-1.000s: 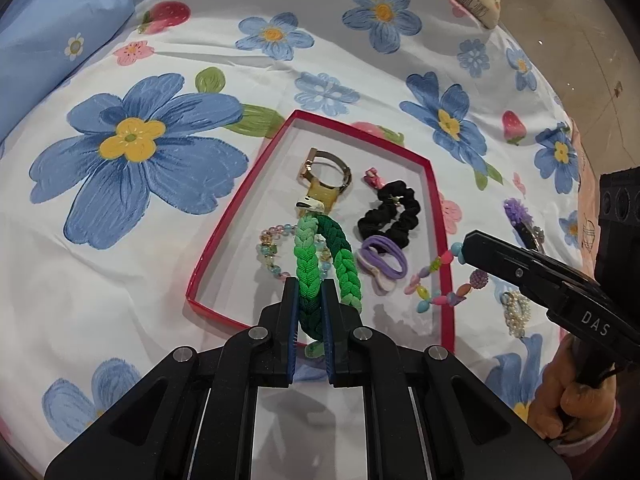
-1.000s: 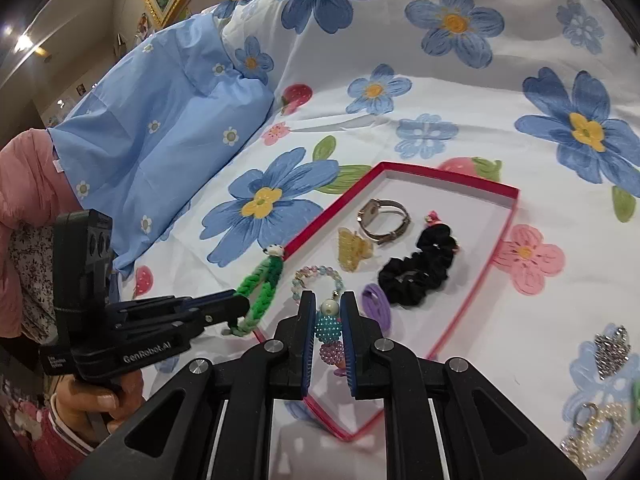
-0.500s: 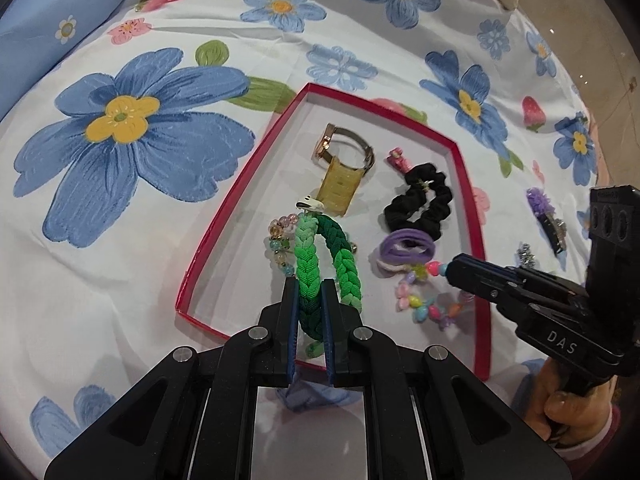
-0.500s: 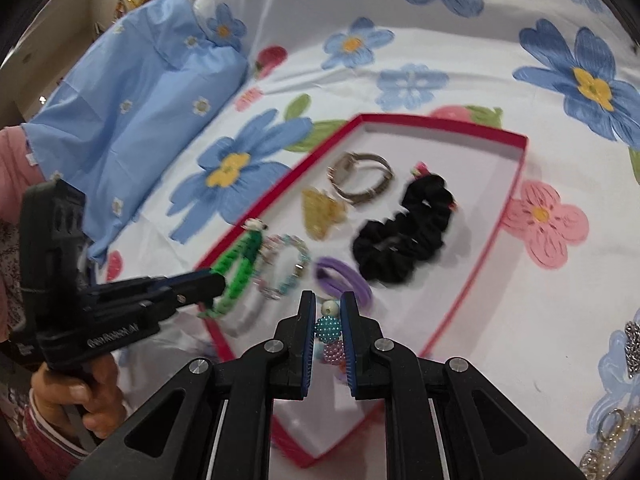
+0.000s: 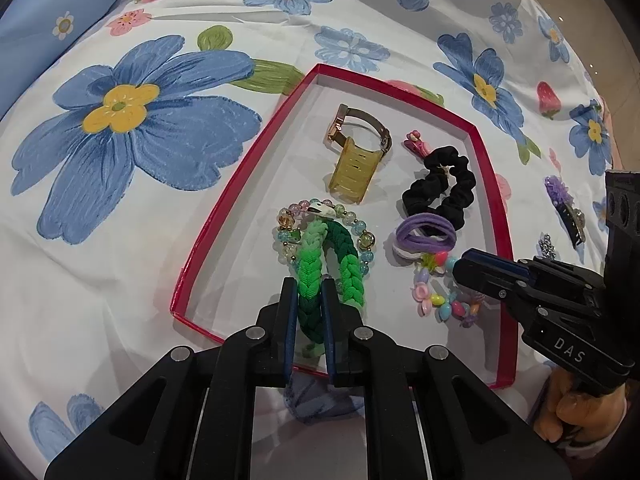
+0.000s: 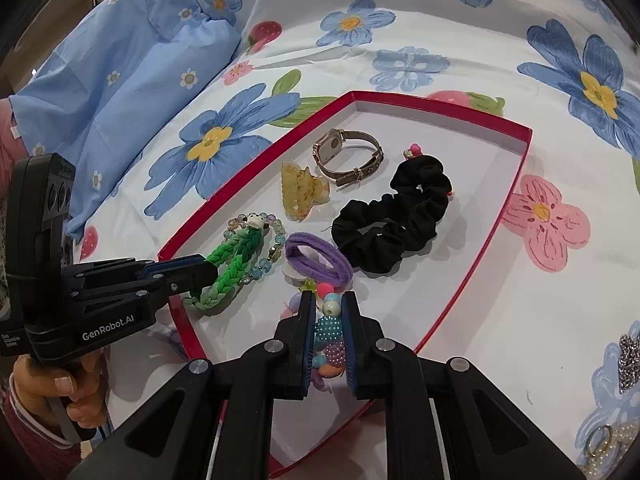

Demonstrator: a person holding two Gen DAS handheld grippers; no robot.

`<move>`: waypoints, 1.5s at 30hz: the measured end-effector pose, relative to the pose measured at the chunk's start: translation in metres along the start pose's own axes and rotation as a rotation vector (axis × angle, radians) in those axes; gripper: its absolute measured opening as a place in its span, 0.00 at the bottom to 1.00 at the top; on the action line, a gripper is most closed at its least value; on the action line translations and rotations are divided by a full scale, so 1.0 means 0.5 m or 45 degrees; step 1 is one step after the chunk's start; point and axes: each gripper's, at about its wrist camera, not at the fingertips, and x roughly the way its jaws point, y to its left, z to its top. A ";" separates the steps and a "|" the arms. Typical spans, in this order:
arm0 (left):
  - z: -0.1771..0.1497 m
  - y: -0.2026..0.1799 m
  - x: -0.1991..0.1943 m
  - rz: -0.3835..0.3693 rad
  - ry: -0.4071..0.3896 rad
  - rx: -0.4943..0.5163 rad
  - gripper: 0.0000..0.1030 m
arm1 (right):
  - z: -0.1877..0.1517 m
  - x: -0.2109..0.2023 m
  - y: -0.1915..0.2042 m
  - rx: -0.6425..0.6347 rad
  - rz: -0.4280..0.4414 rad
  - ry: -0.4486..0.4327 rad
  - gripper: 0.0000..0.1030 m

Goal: Organize jewelry
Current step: 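Open both tools to release the keychain and bracelet in the box, then move both open tools back to the silver chain and green hair tie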

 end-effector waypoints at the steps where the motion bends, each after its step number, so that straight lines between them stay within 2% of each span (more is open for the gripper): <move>1: 0.000 0.000 0.000 -0.001 0.001 -0.002 0.10 | 0.000 0.000 -0.001 0.002 0.002 0.000 0.14; 3: -0.001 0.000 0.000 0.001 0.001 -0.006 0.12 | 0.000 -0.001 -0.003 0.011 0.008 -0.002 0.14; 6: -0.001 0.002 -0.003 0.003 -0.003 -0.013 0.21 | 0.001 -0.001 -0.006 0.027 0.018 -0.006 0.14; 9: -0.002 0.004 -0.011 0.002 -0.015 -0.024 0.26 | 0.000 -0.005 -0.009 0.041 0.031 -0.015 0.18; 13: -0.003 0.006 -0.029 -0.010 -0.041 -0.045 0.37 | -0.001 -0.022 -0.012 0.065 0.052 -0.043 0.34; 16: -0.003 0.006 -0.048 -0.022 -0.072 -0.061 0.45 | -0.002 -0.043 -0.014 0.079 0.061 -0.077 0.35; 18: -0.003 0.004 -0.061 -0.023 -0.089 -0.064 0.47 | -0.004 -0.059 -0.018 0.093 0.070 -0.103 0.35; 20: -0.005 -0.002 -0.069 -0.028 -0.096 -0.064 0.49 | -0.008 -0.077 -0.024 0.113 0.073 -0.130 0.41; 25: -0.010 -0.025 -0.088 -0.056 -0.113 -0.061 0.57 | -0.025 -0.125 -0.048 0.163 0.076 -0.180 0.43; 28: -0.014 -0.049 -0.096 -0.087 -0.113 -0.042 0.58 | -0.043 -0.157 -0.069 0.199 0.063 -0.212 0.50; 45: -0.039 -0.224 -0.108 -0.209 -0.080 0.163 0.60 | -0.165 -0.327 -0.209 0.390 -0.103 -0.345 0.50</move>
